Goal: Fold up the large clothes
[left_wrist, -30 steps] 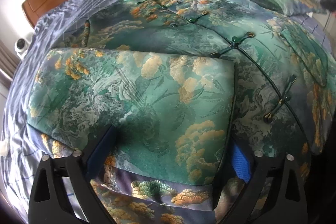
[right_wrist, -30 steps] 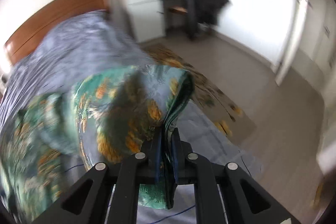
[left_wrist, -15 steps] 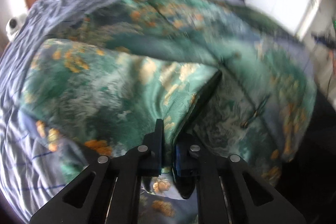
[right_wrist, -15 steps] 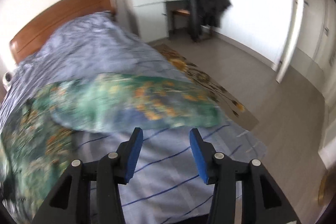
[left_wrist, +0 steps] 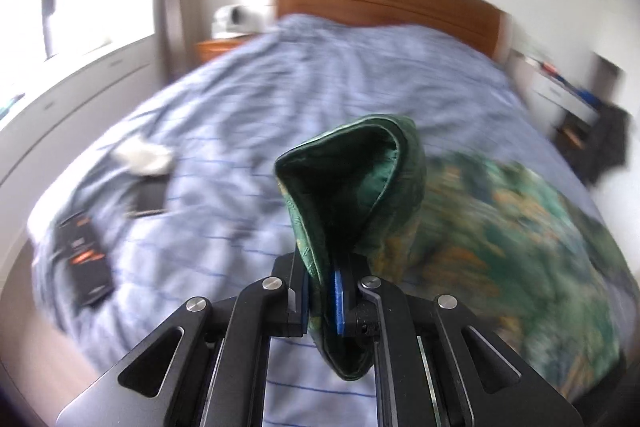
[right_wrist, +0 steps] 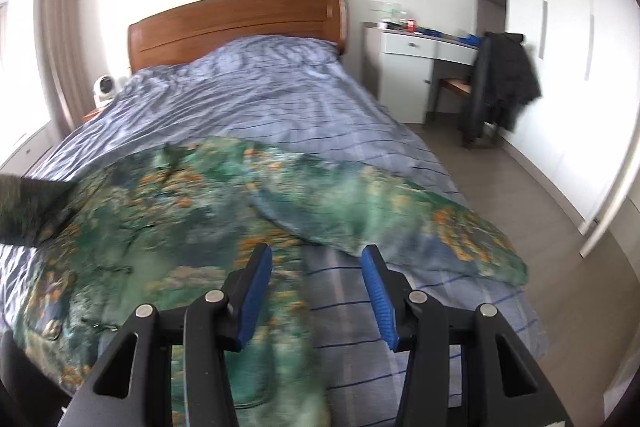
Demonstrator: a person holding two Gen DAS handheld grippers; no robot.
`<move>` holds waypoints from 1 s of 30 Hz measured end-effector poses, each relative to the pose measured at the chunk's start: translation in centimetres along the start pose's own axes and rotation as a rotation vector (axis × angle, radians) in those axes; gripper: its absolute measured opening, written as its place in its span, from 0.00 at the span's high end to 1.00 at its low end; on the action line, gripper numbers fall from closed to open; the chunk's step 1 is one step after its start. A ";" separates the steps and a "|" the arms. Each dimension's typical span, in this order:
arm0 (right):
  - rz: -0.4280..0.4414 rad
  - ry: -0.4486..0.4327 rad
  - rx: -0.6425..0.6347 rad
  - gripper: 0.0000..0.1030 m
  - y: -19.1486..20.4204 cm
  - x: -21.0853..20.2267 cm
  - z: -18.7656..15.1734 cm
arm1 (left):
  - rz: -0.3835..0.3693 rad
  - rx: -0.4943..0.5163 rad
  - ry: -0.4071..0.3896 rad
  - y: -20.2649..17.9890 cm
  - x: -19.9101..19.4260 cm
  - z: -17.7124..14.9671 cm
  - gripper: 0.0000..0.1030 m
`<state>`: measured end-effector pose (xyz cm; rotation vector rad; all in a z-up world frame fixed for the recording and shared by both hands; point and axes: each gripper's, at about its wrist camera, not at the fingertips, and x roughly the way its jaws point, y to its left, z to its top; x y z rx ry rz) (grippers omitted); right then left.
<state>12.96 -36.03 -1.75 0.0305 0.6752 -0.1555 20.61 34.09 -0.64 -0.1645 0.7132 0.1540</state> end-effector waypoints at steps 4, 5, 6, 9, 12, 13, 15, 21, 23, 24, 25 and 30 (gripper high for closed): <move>0.050 0.002 -0.020 0.54 2.0 -0.6 -0.4 | 0.127 -0.079 0.042 4.4 3.0 -0.4 0.92; 0.055 0.001 -0.023 0.54 2.2 -1.0 -0.6 | 0.149 -0.083 0.049 5.0 3.5 -0.8 0.91; 0.060 -0.001 -0.028 0.54 2.4 -1.2 -0.7 | 0.180 -0.086 0.059 5.4 4.2 -1.0 0.89; 0.055 -0.008 -0.043 0.54 2.8 -1.8 -0.9 | 0.267 -0.097 0.063 6.1 5.3 -2.1 0.79; 0.037 -0.010 -0.045 0.54 2.3 -2.5 -1.3 | 0.320 -0.142 0.055 7.8 4.9 -3.1 0.49; 0.027 -0.011 -0.041 0.53 1.9 -2.7 -1.5 | 0.315 -0.161 0.050 8.4 4.7 -3.3 0.39; 0.010 -0.013 -0.031 0.46 1.1 -3.0 -1.9 | 0.286 -0.186 0.039 7.7 3.8 -4.3 0.32; -0.087 0.019 -0.016 0.37 -1.2 -2.1 -3.4 | 0.189 -0.162 -0.023 1.2 0.4 -6.7 0.04; -0.100 0.048 -0.011 0.32 -1.3 -1.6 -3.9 | 0.141 -0.136 -0.029 -2.1 -0.2 -7.5 0.04; -0.102 0.053 -0.012 0.29 -1.3 -1.5 -4.0 | 0.104 -0.109 -0.016 -4.6 -0.4 -8.1 0.04; -0.107 0.062 -0.016 0.27 -1.1 -1.3 -4.2 | 0.081 -0.092 -0.007 -6.0 -0.5 -8.4 0.04; -0.144 0.097 -0.031 0.24 -0.2 -1.3 -4.3 | -0.073 0.082 0.026 -16.6 -2.0 -10.2 0.04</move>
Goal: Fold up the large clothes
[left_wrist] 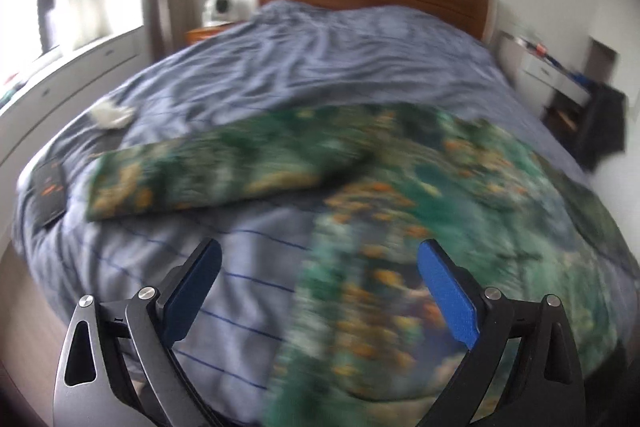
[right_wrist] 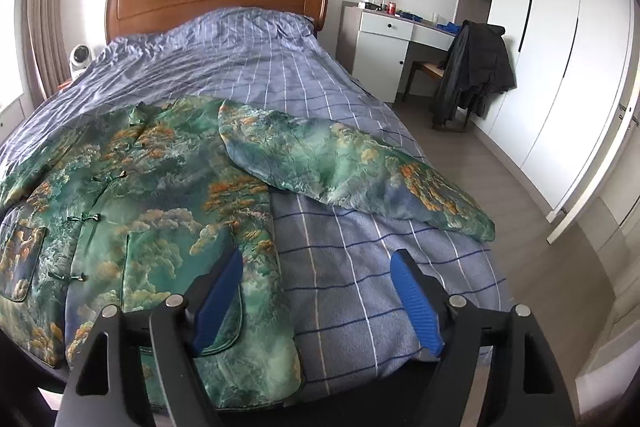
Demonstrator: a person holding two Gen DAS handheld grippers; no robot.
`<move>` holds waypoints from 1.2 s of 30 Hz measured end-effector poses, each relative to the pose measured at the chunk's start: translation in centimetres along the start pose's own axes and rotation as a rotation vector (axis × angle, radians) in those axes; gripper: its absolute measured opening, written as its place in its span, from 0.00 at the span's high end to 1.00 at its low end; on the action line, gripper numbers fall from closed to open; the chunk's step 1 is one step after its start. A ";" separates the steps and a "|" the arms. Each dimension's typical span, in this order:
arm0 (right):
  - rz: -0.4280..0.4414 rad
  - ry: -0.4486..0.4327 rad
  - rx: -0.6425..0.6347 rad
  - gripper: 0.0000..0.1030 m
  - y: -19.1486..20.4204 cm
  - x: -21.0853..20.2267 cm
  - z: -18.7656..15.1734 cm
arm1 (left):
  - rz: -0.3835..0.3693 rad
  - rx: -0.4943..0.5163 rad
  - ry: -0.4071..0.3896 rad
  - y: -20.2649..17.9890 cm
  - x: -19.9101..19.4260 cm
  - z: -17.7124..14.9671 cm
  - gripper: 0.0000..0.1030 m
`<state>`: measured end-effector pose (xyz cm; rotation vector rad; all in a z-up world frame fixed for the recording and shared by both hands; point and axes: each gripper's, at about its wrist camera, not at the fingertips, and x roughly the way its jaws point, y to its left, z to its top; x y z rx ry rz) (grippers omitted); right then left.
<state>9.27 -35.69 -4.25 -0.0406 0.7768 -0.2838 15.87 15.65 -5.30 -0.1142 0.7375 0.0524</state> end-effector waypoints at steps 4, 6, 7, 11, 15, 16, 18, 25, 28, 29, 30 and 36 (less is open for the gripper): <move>0.017 0.023 0.006 0.24 1.1 -0.6 0.2 | -0.120 0.091 0.030 -6.4 -1.5 -0.4 0.04; 0.021 0.030 0.000 0.24 1.7 -0.7 0.2 | -0.150 0.092 0.047 -8.0 -2.0 -0.5 0.04; 0.028 0.032 0.000 0.24 1.9 -0.7 0.2 | -0.163 0.089 0.056 -8.6 -2.2 -0.6 0.04; 0.044 0.038 0.002 0.24 2.1 0.0 -0.2 | -0.156 0.129 0.058 -10.7 -2.5 -1.3 0.02; 0.018 0.047 0.010 0.24 1.1 1.1 -0.6 | -0.110 0.185 0.025 -12.2 -2.9 -2.0 0.02; 0.023 0.047 0.023 0.24 0.6 1.5 -0.7 | -0.111 0.189 0.024 -12.3 -2.9 -2.1 0.02; 0.047 0.036 0.043 0.24 -0.4 1.8 -0.7 | -0.125 0.185 0.036 -12.3 -2.7 -2.0 0.02; 0.140 0.003 0.254 0.24 -8.5 4.5 0.0 | -0.114 0.147 0.045 -12.1 -2.0 -1.7 0.02; 0.157 -0.001 0.448 0.24 -14.0 7.5 0.0 | -0.104 0.145 0.046 -12.3 -1.7 -1.8 0.02; 0.177 0.024 0.545 0.24 -15.9 8.9 -0.3 | -0.105 0.144 0.049 -12.3 -1.6 -1.8 0.02; 0.208 0.044 0.634 0.24 -17.4 10.2 -0.8 | -0.108 0.143 0.055 -12.4 -1.5 -2.0 0.02; 0.259 0.064 0.989 0.24 -22.5 17.3 -2.9 | -0.104 0.165 0.085 -12.9 -1.1 -2.8 0.02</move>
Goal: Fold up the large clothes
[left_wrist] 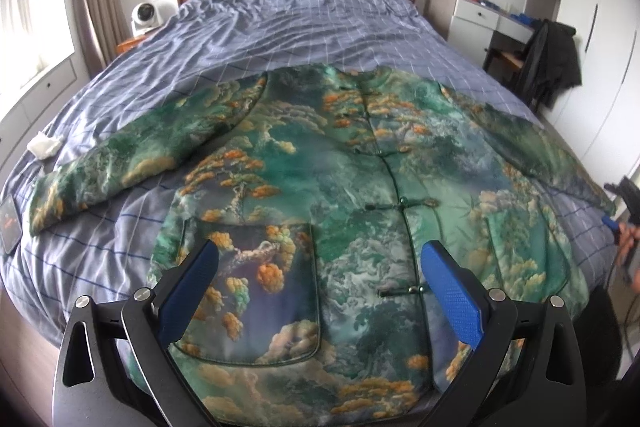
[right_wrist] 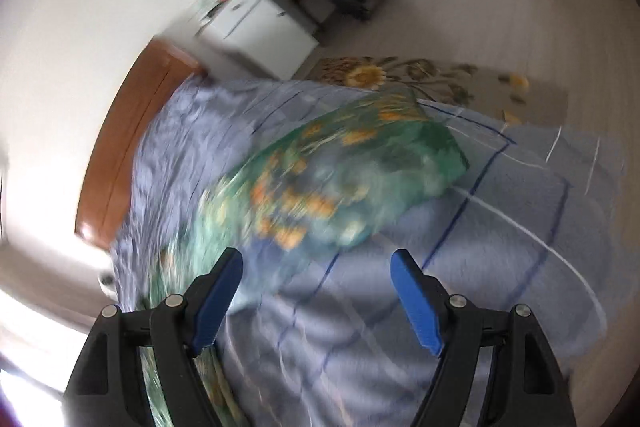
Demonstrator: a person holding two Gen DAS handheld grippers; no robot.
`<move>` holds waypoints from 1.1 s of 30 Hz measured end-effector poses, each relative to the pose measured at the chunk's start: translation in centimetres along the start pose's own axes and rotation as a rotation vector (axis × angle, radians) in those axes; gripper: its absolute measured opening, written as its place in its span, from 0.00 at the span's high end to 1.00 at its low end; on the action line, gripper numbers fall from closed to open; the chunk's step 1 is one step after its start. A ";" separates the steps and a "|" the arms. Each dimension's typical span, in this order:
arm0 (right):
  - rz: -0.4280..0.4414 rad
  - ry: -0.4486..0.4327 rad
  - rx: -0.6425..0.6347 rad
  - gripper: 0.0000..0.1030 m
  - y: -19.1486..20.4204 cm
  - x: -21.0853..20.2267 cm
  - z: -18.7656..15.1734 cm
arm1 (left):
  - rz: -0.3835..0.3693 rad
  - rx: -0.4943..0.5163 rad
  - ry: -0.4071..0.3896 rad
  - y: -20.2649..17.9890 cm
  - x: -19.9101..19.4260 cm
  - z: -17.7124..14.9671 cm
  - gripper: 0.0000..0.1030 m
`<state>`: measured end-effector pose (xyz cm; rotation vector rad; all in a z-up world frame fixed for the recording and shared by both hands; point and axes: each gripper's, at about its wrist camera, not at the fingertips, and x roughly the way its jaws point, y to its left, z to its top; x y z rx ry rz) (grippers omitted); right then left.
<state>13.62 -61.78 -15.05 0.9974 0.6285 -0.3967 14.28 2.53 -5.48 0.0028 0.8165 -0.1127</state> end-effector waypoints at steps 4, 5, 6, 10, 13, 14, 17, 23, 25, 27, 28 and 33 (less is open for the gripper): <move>0.005 -0.068 0.149 0.25 -1.4 2.4 1.2 | 0.004 0.000 0.000 0.2 -0.3 -0.5 0.02; 0.009 -0.077 0.155 0.28 -1.4 2.7 1.4 | 0.007 -0.003 0.004 0.4 -0.3 -0.7 0.02; 0.003 -0.089 0.156 0.48 -1.1 3.1 1.6 | 0.011 -0.007 0.010 0.5 -0.2 -0.8 0.02; -0.068 -0.150 0.035 0.87 2.5 2.5 2.0 | 0.023 -0.021 0.031 1.2 -0.1 -1.4 0.02; -0.041 -0.192 -0.177 0.89 7.5 0.4 1.1 | 0.046 -0.024 0.021 1.9 -0.2 -1.7 0.02; -0.018 -0.209 -0.285 0.89 10.4 -0.7 0.1 | 0.052 -0.027 0.024 2.1 -0.1 -1.7 0.02; 0.058 -0.237 -0.522 0.89 17.2 -3.0 -3.1 | 0.060 -0.058 0.031 3.1 0.2 -1.7 0.02; 0.206 -0.151 -0.830 0.89 27.9 -2.7 -11.1 | 0.067 -0.111 0.009 4.7 -0.4 -1.6 0.02; 0.232 -0.098 -0.901 0.90 30.4 -1.0 -14.2 | 0.072 -0.121 0.004 5.2 -0.5 -1.6 0.02; 0.238 -0.037 -0.970 0.90 32.2 1.0 -17.7 | 0.076 -0.126 0.003 5.4 -0.5 -1.6 0.02; 0.241 0.003 -0.996 0.90 33.1 2.4 -19.5 | 0.079 -0.127 0.004 5.6 -0.4 -1.6 0.02; 0.204 0.154 -1.133 0.90 33.6 6.7 -27.0 | 0.090 -0.109 0.010 5.8 0.1 -1.7 0.02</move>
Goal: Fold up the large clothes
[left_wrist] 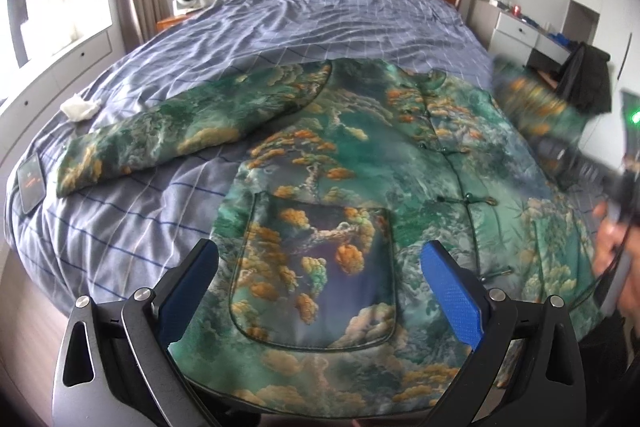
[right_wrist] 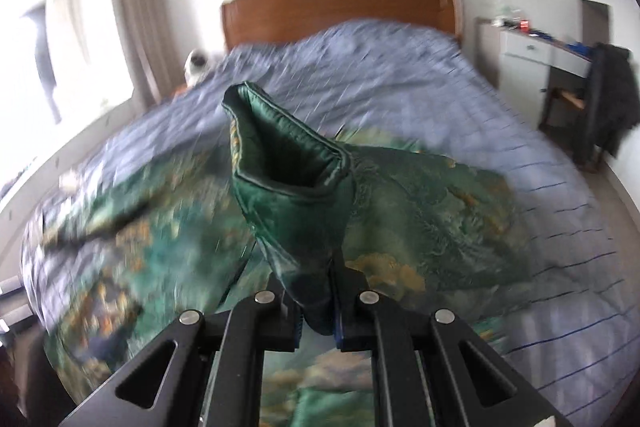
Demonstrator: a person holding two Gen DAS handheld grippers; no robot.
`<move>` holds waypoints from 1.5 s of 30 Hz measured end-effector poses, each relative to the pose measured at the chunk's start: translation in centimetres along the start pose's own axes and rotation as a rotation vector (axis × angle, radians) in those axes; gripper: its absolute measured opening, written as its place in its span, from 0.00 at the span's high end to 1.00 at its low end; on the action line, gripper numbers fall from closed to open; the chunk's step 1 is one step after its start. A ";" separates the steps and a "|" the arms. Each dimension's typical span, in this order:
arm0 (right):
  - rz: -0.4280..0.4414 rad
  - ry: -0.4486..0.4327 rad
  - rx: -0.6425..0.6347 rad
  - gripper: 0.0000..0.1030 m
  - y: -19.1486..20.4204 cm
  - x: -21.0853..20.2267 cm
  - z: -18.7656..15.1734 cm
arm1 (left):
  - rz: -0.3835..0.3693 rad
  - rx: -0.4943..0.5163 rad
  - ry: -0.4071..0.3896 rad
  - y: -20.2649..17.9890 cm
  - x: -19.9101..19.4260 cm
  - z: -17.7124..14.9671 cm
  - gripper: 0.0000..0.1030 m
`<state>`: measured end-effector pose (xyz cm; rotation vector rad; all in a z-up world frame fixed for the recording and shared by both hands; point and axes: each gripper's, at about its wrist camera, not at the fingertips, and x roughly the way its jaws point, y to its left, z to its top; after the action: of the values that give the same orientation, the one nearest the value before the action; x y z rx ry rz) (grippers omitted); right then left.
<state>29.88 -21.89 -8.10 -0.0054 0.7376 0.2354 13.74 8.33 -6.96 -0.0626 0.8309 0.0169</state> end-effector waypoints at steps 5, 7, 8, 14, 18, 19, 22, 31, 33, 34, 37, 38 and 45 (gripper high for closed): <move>-0.017 0.125 -0.090 0.76 3.6 1.0 -5.3 | -0.164 -0.034 0.023 -0.4 1.4 0.7 0.02; 0.025 0.181 -0.102 0.44 3.9 1.2 -6.6 | -0.262 -0.059 0.059 -1.0 2.6 1.4 0.02; 0.044 0.182 -0.108 0.41 4.1 0.6 -7.5 | -0.299 -0.065 0.075 -1.5 3.1 1.8 0.02; 0.051 0.116 -0.161 0.40 2.7 -6.1 -10.3 | -0.557 -0.041 0.219 -7.9 7.7 4.4 0.02; 0.017 0.057 -0.113 0.39 1.0 -10.3 -11.1 | -0.592 0.040 0.290 -13.7 10.3 5.2 0.02; 0.012 0.046 -0.096 0.39 0.6 -11.1 -11.4 | -0.588 0.054 0.307 -14.9 10.8 5.2 0.02; 0.011 0.018 -0.061 0.39 0.0 -12.7 -11.8 | -0.545 0.085 0.364 -17.6 12.5 4.9 0.04; 0.010 -0.069 -0.027 0.39 -0.5 -15.6 -11.9 | -0.484 0.055 0.448 -18.8 13.9 3.9 0.89; 0.006 -0.074 -0.014 0.39 -0.9 -15.7 -11.6 | -0.477 0.085 0.396 -19.1 12.7 4.8 0.91; 0.006 -0.074 -0.005 0.39 -1.2 -15.7 -11.5 | -0.478 0.099 0.360 -19.1 11.8 5.7 0.91; -0.003 -0.071 0.025 0.39 -2.5 -15.4 -10.9 | -0.467 0.133 0.261 -18.7 10.1 8.8 0.91; -0.011 -0.071 0.029 0.39 -3.1 -15.2 -10.5 | -0.452 0.141 0.227 -18.2 9.9 9.9 0.91; -0.083 -0.054 0.036 0.39 -8.3 -11.0 -5.4 | -0.325 0.139 0.181 -15.1 15.7 14.1 0.91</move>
<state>20.20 -32.74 -5.43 0.0046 0.6862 0.1420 35.32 -6.00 -8.32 -0.0685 0.9924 -0.3562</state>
